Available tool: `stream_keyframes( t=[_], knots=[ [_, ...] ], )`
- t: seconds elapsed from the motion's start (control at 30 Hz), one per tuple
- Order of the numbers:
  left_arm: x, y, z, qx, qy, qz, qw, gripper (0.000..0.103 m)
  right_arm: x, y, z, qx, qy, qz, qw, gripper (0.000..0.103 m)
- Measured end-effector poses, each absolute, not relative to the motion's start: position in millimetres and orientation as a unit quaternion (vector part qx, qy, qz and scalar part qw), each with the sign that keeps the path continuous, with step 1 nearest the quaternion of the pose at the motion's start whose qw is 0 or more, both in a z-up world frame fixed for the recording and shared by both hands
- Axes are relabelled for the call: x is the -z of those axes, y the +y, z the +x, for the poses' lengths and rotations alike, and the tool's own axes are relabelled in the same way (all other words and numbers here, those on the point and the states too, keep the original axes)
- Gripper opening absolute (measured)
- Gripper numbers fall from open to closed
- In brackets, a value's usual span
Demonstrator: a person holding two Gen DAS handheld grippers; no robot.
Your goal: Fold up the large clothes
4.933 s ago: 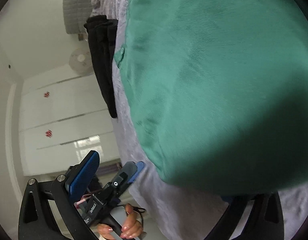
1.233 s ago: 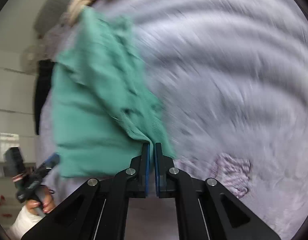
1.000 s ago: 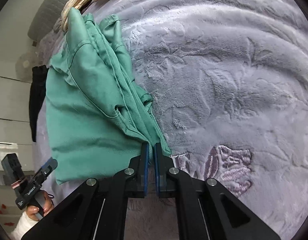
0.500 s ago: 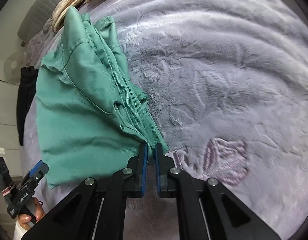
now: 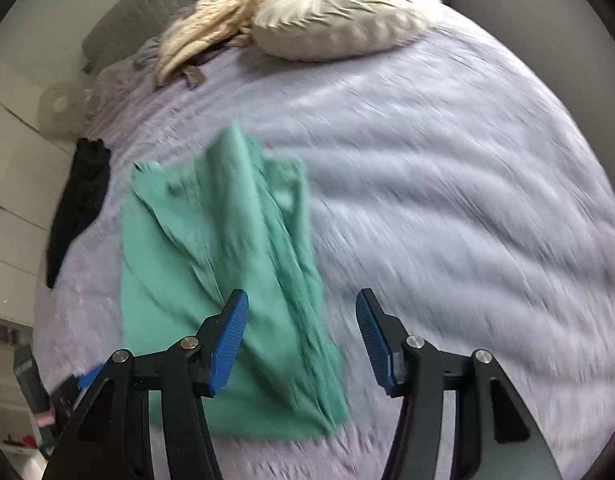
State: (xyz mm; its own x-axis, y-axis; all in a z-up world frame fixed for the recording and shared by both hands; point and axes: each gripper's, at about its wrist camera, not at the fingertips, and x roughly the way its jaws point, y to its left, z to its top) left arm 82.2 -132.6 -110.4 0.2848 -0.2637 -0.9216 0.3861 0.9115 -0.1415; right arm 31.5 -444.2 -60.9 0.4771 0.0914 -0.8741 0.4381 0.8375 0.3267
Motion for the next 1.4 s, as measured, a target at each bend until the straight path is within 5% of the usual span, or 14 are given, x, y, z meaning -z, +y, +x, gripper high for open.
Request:
stream_keyframes(
  t=[0.23,0.3,0.67,1.03,1.3,1.4],
  knots=[
    [108,-135,107,0.154,0.562,0.008,0.813,0.087,104,-450,122,0.026,0.518,0.295,0.803,0.062],
    [107,-135,110,0.145,0.562,-0.005,0.814,0.087,113,-453,131,0.009,0.523,0.315,0.792,0.009],
    [134,-147,112,0.135,0.582,0.003,0.802,0.087,179,-487,122,0.033,0.533,0.380,0.755,0.011],
    [125,-142,75,0.179,0.582,0.038,0.792,0.087,108,-483,124,-0.021,0.453,0.390,0.801,0.014],
    [142,-133,68,0.159,0.611,-0.005,0.775,0.087,172,-497,134,0.057,0.494,0.428,0.755,0.005],
    [132,-134,69,0.166,0.602,0.012,0.781,0.087,168,-509,114,0.068,0.500,0.436,0.745,0.015]
  ],
)
